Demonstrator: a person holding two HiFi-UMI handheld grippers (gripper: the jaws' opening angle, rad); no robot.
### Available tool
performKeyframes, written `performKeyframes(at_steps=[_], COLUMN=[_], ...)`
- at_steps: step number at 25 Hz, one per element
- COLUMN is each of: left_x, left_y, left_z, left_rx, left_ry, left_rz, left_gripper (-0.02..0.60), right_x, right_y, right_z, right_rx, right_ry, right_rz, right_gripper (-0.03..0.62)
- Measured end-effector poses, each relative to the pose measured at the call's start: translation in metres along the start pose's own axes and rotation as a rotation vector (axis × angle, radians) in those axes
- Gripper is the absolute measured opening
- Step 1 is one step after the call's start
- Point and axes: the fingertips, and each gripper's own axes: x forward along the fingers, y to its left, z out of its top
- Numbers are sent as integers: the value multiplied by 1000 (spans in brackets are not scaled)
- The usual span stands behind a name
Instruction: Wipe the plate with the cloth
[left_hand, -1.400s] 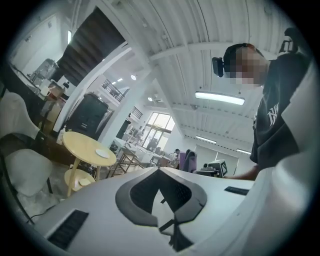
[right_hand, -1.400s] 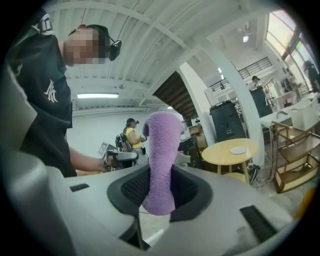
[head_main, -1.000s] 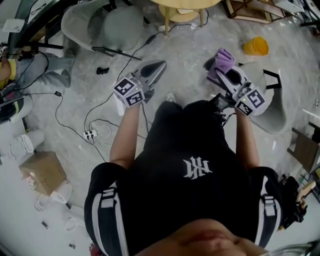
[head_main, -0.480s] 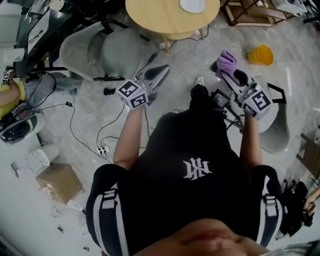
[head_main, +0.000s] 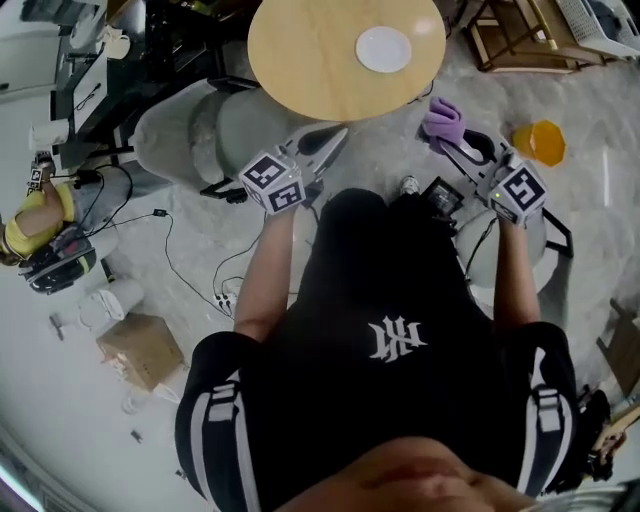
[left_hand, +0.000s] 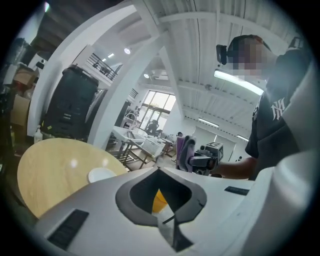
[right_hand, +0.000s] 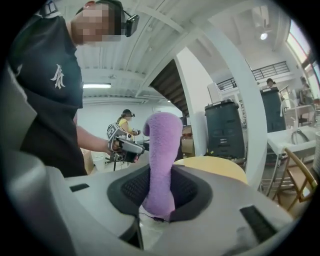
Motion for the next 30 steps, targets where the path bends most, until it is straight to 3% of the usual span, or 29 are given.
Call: performKeyframes(at_steps=[7,13,16,19,26,28,30], left_x=[39,77,92,105,127,133,136], left_y=[87,160,193,227,262,263,263], left_z=[14,-13,-33,-61,-111,-119,-123], left_rx=[-5,-128,-201,-273,-397,-444,-474], left_ry=[58,113,137,183,316,339,347], left_rz=[35,3,16,67,217,231,245], left_gripper=[2,3,3,3,21,94,95], right_x=[43,92,119,144,179,181,182], right_y=[-69,-123,-143,-159,-195,-202,-208], right_z=[3,0,2,0,-56,-68,-79], right_rx=[28,119,109,125,159,150,131], right_ry=[55,109,122,83,156,165,183], right_rz=[-22,-89,-102,-88,25,43,52], right_gripper=[103,103,103,103,103,103,103])
